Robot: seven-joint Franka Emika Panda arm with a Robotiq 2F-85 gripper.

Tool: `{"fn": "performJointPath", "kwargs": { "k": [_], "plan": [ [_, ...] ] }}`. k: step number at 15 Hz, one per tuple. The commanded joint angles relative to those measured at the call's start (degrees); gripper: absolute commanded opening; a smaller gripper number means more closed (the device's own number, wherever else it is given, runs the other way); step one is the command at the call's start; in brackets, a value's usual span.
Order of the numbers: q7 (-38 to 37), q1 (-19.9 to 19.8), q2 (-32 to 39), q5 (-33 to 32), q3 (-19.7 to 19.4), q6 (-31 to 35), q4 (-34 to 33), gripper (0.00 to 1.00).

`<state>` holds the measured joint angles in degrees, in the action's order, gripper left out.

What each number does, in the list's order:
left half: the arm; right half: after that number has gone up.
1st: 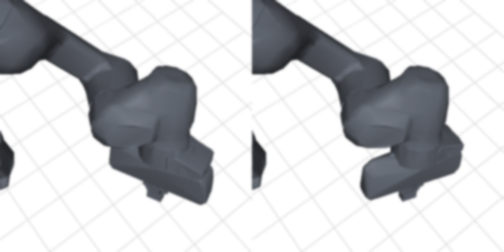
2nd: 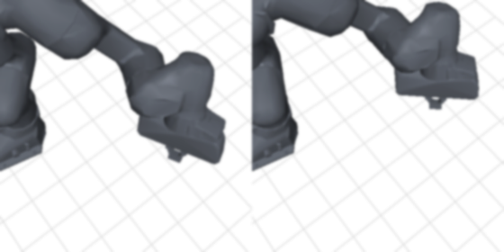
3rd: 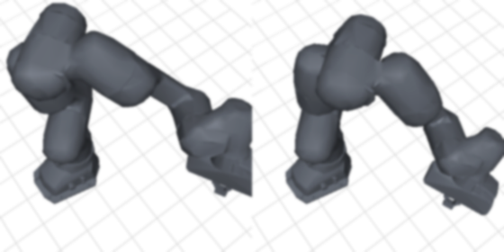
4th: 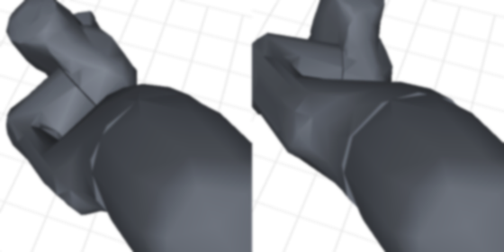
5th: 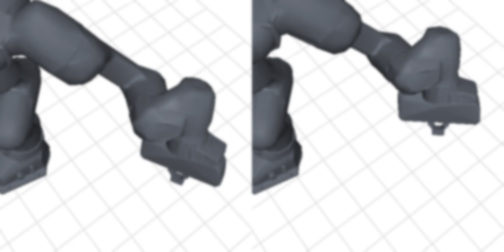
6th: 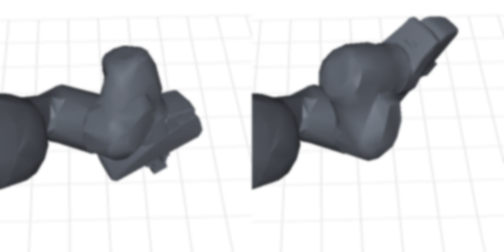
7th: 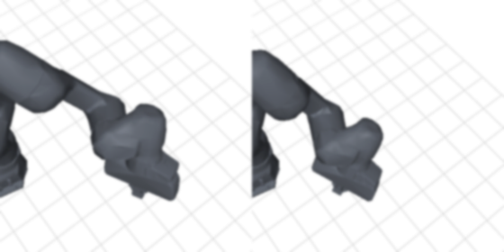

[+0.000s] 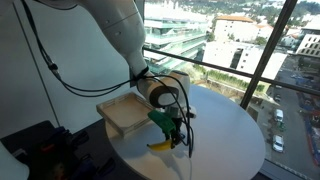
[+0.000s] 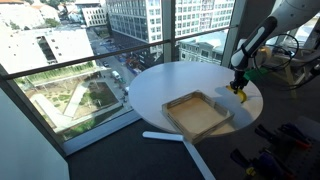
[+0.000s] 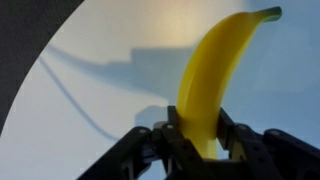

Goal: Put the banana plush toy on the tray

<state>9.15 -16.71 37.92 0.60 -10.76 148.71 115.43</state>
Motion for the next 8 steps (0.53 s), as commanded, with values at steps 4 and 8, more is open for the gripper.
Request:
{"fn": "performJointPath", "kwargs": {
  "k": [4, 8],
  "plan": [
    [-0.6, 0.1, -5.6, -1.2, -0.5, -3.1, 2.4, 0.15],
    [-0.4, 0.1, -8.3, -1.2, -0.6, -3.9, 3.7, 0.15]
  ]
}}
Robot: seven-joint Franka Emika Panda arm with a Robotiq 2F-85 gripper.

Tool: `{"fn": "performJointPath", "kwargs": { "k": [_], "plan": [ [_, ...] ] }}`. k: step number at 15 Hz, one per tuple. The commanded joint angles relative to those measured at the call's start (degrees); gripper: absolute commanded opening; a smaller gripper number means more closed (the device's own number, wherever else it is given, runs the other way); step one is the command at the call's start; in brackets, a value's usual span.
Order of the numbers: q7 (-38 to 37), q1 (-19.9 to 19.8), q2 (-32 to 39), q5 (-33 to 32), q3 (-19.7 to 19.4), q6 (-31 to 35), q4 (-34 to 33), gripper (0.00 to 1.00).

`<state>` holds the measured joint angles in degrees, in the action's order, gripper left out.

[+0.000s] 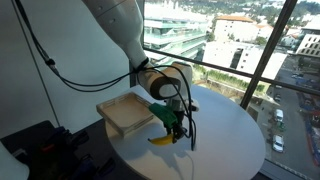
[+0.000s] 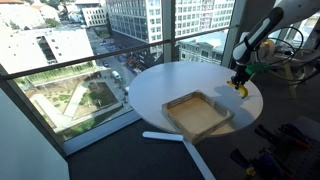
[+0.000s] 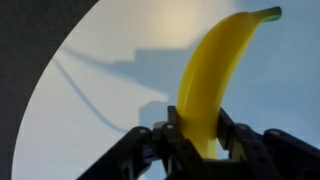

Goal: Put the banana plush toy on the tray

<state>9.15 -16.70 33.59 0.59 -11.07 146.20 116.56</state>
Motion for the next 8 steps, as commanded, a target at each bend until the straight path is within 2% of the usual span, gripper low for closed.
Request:
{"fn": "performJointPath", "kwargs": {
  "k": [1, 8],
  "plan": [
    [-0.2, 0.1, -4.9, -1.2, -0.3, -1.6, 3.2, 0.15],
    [1.9, -0.1, -10.7, -1.7, -0.1, -2.9, 6.7, 0.15]
  ]
}}
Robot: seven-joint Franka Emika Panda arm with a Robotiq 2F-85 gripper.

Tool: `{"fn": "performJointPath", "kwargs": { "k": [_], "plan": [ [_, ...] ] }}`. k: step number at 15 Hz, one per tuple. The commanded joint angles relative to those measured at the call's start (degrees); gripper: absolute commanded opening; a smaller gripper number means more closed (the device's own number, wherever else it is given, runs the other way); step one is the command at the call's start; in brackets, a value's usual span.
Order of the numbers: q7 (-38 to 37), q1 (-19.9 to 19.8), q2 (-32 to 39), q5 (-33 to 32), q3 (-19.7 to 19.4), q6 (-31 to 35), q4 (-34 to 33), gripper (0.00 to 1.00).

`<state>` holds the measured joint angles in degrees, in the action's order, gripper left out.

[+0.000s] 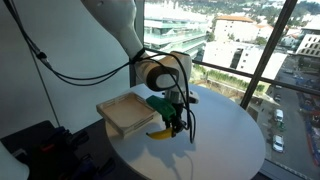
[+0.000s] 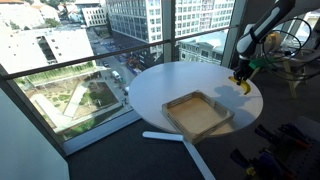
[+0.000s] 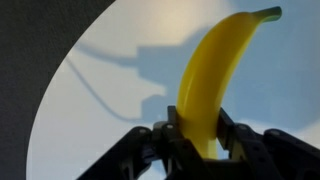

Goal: Put the banana plush toy on the tray

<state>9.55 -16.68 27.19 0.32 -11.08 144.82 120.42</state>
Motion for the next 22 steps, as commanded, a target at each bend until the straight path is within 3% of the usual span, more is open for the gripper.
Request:
{"fn": "performJointPath", "kwargs": {
  "k": [1, 13, 22],
  "plan": [
    [2.0, -0.1, -5.1, -1.8, -0.2, -1.4, 3.4, 0.15],
    [13.4, -1.0, -8.9, -2.2, 0.6, -5.2, 4.7, 0.15],
    [14.6, -0.1, -8.0, -2.3, 1.8, -5.1, 4.2, 0.15]
  ]
}}
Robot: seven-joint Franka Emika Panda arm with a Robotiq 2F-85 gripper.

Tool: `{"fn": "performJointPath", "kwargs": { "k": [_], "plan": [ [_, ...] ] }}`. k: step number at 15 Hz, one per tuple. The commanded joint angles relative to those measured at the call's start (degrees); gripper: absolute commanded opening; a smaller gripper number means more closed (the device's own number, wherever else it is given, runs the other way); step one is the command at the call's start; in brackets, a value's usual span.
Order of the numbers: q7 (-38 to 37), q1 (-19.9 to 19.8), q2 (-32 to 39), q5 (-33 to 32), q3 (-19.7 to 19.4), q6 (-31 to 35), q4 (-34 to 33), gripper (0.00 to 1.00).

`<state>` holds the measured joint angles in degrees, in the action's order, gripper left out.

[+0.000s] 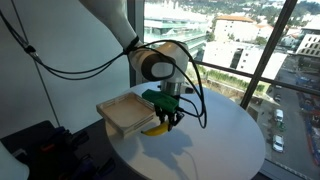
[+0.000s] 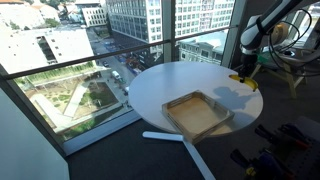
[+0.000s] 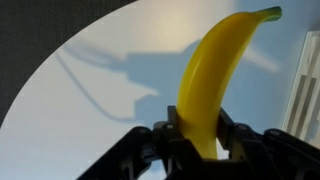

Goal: Put the banana plush toy on the tray

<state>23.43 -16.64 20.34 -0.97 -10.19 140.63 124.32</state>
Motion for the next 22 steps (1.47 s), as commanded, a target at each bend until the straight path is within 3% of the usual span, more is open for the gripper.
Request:
{"fn": "performJointPath", "kwargs": {
  "k": [1, 22],
  "plan": [
    [0.7, 0.0, -1.1, -1.0, 1.1, -0.9, 0.2, 0.15],
    [-1.1, 6.8, -0.2, -2.3, 5.4, -0.4, -0.3, 0.15]
  ]
}}
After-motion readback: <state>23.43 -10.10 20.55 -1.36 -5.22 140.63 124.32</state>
